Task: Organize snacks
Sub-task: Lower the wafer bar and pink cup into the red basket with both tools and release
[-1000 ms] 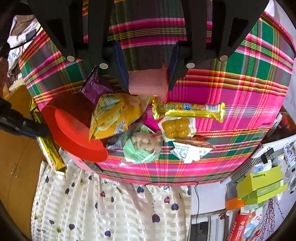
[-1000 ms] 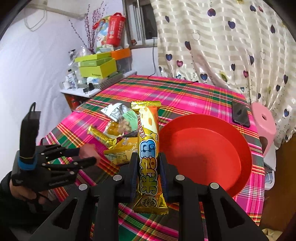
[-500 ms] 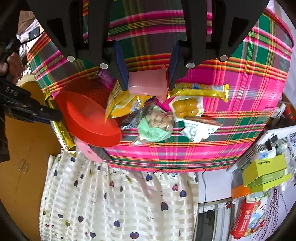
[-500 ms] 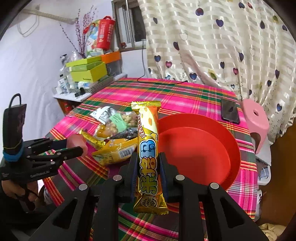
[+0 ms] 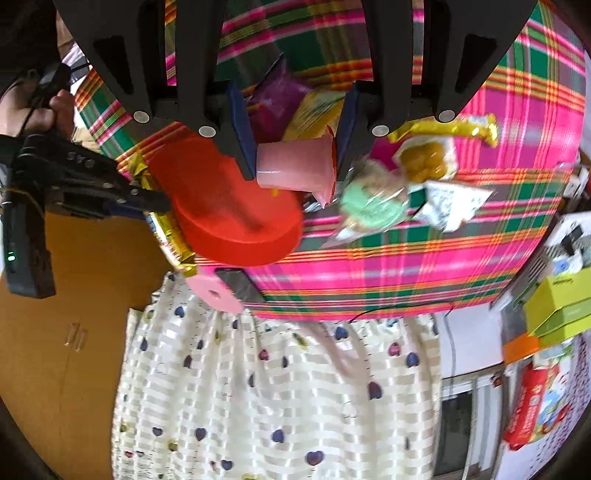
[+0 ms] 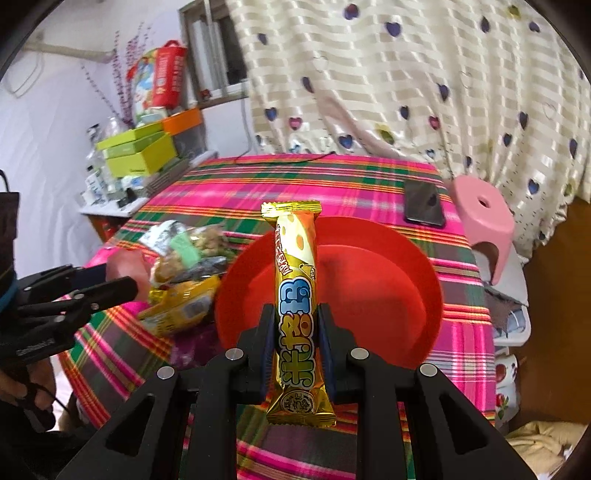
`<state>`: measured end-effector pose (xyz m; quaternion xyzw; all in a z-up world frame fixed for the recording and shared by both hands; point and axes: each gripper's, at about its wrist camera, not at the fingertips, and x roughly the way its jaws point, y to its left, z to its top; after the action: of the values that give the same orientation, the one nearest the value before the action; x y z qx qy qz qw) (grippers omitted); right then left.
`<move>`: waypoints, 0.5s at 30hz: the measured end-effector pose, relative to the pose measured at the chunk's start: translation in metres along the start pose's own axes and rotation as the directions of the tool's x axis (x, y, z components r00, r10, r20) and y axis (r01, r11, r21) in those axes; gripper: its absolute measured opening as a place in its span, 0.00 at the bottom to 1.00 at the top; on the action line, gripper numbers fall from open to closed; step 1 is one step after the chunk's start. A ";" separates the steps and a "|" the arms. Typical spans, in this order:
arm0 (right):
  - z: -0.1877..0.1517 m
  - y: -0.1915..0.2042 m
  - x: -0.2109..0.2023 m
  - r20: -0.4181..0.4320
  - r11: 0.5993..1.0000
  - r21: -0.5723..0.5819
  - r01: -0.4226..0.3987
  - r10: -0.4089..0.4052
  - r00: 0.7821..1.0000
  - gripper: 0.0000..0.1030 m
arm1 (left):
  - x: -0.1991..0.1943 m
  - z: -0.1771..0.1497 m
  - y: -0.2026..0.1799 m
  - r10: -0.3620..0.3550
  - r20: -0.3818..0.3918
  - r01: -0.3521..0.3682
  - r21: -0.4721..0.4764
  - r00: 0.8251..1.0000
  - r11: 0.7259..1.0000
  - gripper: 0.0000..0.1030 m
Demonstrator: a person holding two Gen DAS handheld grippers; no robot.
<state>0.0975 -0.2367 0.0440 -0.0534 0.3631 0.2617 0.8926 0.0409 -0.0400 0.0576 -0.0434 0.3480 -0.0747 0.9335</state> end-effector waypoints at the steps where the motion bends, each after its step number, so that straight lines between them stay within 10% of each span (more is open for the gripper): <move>1: 0.000 -0.005 0.001 -0.002 1.000 0.010 0.012 -0.012 1.000 0.19 | 0.003 0.003 -0.003 -0.007 -0.001 0.007 0.007 1.000 1.000 0.41; 15: -0.004 -0.055 0.033 -0.069 0.988 0.121 0.094 -0.086 0.994 0.19 | 0.064 0.025 -0.042 -0.087 -0.084 0.093 0.067 0.993 0.993 0.41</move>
<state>0.1428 -0.2706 0.0139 -0.0224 0.4043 0.1964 0.8930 0.1003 -0.0916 0.0412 -0.0231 0.3804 -0.1308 0.9152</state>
